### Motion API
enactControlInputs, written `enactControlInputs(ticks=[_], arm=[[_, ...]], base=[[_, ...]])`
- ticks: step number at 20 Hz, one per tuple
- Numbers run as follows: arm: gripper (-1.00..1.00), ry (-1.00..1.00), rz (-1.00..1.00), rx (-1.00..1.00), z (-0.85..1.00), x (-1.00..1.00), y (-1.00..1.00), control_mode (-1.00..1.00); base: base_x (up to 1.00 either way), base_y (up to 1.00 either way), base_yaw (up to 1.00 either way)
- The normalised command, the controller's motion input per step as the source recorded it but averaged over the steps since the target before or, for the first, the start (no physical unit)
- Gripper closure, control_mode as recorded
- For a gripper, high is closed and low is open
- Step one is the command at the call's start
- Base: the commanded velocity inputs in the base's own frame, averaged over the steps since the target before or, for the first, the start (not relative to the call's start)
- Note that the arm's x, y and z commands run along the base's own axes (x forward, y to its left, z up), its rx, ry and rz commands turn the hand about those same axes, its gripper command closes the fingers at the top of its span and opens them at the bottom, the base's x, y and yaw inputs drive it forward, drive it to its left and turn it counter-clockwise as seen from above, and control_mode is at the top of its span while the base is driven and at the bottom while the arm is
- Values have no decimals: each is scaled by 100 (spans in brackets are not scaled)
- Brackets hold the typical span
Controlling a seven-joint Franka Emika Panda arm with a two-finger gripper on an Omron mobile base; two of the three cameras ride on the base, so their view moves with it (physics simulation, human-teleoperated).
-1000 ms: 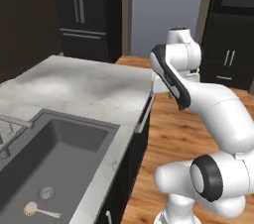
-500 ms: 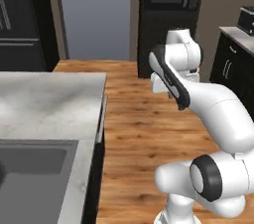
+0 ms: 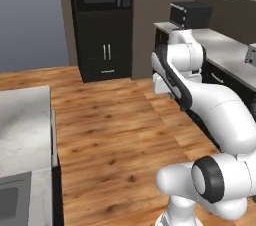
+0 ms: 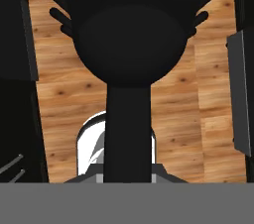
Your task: Pick up the dish brush and dish brush from the sink, and place them back in the cabinet, and close the cabinet door.
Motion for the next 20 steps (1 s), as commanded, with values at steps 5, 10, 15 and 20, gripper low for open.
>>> enactControlInputs(ticks=[5, 10, 15, 20], arm=[[100, 0, 0, 0, 0, 0, 0, 100], [100, 0, 0, 0, 0, 0, 0, 100], [100, 0, 0, 0, 0, 0, 0, 100], [100, 0, 0, 0, 0, 0, 0, 100]], base=[[27, -14, -46], [35, -7, -46], [29, -4, -48], [27, 0, -49]])
